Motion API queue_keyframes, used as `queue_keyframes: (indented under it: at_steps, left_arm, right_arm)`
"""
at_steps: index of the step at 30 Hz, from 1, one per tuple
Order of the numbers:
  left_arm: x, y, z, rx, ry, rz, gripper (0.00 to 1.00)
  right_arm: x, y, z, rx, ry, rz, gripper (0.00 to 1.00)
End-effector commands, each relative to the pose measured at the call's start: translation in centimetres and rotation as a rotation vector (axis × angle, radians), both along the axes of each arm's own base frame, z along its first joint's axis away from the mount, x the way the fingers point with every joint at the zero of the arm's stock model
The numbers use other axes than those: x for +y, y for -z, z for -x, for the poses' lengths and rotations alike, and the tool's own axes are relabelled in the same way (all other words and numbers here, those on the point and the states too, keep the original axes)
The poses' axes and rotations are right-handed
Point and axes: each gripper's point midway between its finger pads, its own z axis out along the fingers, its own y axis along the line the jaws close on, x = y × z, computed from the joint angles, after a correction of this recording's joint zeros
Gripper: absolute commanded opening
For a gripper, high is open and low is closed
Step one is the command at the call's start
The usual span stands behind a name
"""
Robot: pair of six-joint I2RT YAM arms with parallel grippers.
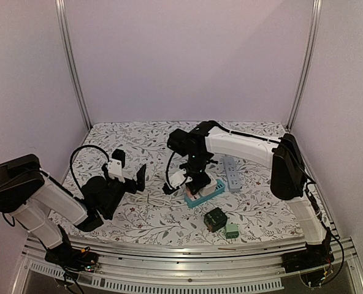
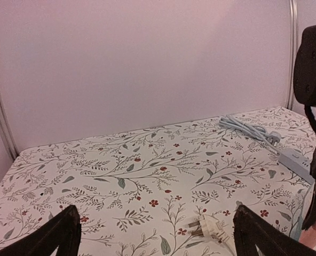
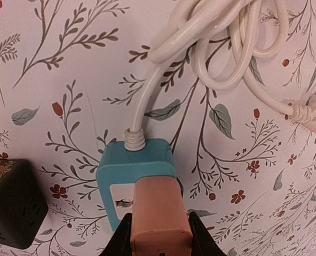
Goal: Insert the plug
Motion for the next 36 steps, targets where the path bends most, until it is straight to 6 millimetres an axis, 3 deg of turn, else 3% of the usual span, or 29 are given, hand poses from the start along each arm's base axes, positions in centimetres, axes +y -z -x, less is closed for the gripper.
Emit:
queue_keyframes:
  at_steps: [1, 11, 19, 21, 22, 28, 36]
  left_arm:
    - [0.8, -1.8, -0.2, -0.065, -0.017, 0.075, 0.99]
    - [1.1, -1.8, -0.1, -0.066, -0.024, 0.077, 0.99]
    - [1.2, -1.8, -0.2, -0.065, -0.027, 0.078, 0.99]
    - [1.3, -1.8, -0.2, -0.065, -0.027, 0.079, 0.99]
    - [1.3, -1.9, -0.2, -0.067, -0.027, 0.081, 0.99]
    - [1.5, -1.8, -0.2, -0.066, -0.034, 0.081, 0.99]
    - [1.6, -2.0, -0.2, -0.066, -0.034, 0.088, 0.99]
  right_arm:
    - [2.8, 2.7, 4.0, 0.083, -0.057, -0.011, 0.0]
    - [5.6, 3.2, 4.0, -0.007, -0.072, -0.046, 0.02]
    - [5.8, 3.0, 3.8, -0.032, -0.023, -0.051, 0.4]
    - [6.1, 2.4, 3.7, -0.043, -0.013, -0.067, 0.66]
    - [6.3, 2.2, 3.7, -0.051, -0.009, -0.075, 0.73]
    - [7.3, -0.3, 4.2, -0.085, -0.005, -0.128, 0.84]
    - [7.7, -4.2, 6.5, -0.087, -0.022, -0.198, 0.95]
